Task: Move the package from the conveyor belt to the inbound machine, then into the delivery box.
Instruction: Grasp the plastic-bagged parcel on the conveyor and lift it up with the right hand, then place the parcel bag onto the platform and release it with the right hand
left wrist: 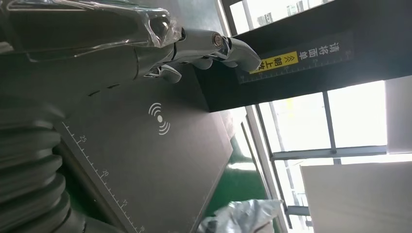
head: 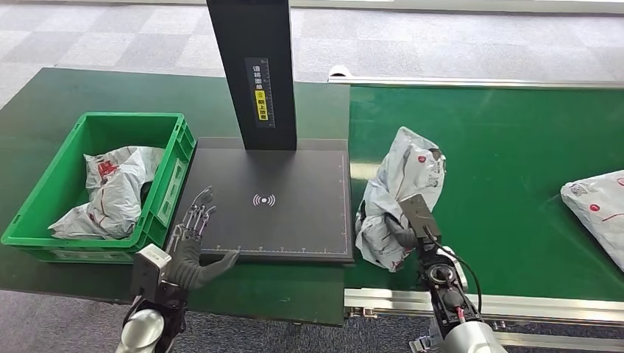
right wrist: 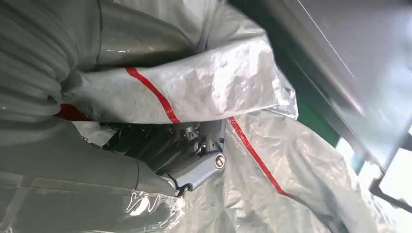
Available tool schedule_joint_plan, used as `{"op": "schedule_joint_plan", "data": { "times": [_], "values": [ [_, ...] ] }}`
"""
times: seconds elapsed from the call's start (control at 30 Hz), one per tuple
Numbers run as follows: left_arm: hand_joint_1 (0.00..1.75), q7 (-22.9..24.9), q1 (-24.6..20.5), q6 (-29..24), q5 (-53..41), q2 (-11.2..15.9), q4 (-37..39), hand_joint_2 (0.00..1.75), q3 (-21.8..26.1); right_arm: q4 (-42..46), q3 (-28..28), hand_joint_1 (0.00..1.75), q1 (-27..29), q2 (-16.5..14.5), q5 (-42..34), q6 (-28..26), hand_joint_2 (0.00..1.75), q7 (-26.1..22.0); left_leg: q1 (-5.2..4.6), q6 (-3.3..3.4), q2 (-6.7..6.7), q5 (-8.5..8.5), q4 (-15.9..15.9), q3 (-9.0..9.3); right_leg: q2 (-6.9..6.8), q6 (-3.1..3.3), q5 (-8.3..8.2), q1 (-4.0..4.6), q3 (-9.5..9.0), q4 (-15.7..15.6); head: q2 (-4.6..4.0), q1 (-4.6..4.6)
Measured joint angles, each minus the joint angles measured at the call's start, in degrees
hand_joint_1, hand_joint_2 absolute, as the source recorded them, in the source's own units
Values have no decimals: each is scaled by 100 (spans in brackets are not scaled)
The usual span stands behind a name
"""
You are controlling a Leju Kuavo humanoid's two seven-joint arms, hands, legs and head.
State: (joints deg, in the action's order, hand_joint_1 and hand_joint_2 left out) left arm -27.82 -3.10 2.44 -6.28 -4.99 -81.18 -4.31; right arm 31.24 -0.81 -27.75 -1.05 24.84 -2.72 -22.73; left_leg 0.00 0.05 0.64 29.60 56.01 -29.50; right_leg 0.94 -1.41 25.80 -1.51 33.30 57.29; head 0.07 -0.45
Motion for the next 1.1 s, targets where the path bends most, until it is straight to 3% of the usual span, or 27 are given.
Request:
{"op": "schedule_joint_plan", "data": {
  "times": [0.17, 0.33, 0.53, 0.9, 1.0, 1.1],
  "values": [
    [0, -54, 9, 93, -56, -13, -15, 175, 21, 1420, 541, 175, 637, -9, -378, -1045, 175, -473, 0, 1, 10, 1, 0, -8, -13, -1, 1, 0, 3, -1, 0, -2],
    [0, -54, -31, 135, -71, -26, -13, 175, 21, 2190, 808, 175, 921, -55, -504, -1582, 175, -745, 0, 1, 3, 1, 0, -4, -8, -1, 1, 0, 6, -1, 0, -1],
    [0, -53, -182, 178, -91, -60, 49, 175, 9, 2928, 966, 175, 1234, -138, -781, -1822, 175, -1095, 0, 0, 4, 0, 0, -4, -9, -1, 1, 0, 4, 0, -1, 0],
    [0, -66, -311, 209, -91, -82, 145, 175, -8, 3631, 1098, 175, 1493, -304, -1002, -1814, 175, -1357, 0, 1, 1, 1, -1, -6, -6, -1, 1, 0, 5, 0, 0, -1],
    [0, -110, -322, 210, -91, -85, 165, 175, -10, 3743, 909, 175, 1536, -361, -772, -1402, 175, -1259, 1, 1, -3, 1, -2, -5, -1, 0, 0, 1, 5, 0, 0, -1],
    [0, -168, -316, 212, -91, -83, 172, 175, -8, 3771, 385, 175, 1539, -372, -246, -753, 175, -1020, 2, 0, -3, 0, -3, -5, 0, 0, 0, 2, 5, 2, 0, -1]
  ]
}}
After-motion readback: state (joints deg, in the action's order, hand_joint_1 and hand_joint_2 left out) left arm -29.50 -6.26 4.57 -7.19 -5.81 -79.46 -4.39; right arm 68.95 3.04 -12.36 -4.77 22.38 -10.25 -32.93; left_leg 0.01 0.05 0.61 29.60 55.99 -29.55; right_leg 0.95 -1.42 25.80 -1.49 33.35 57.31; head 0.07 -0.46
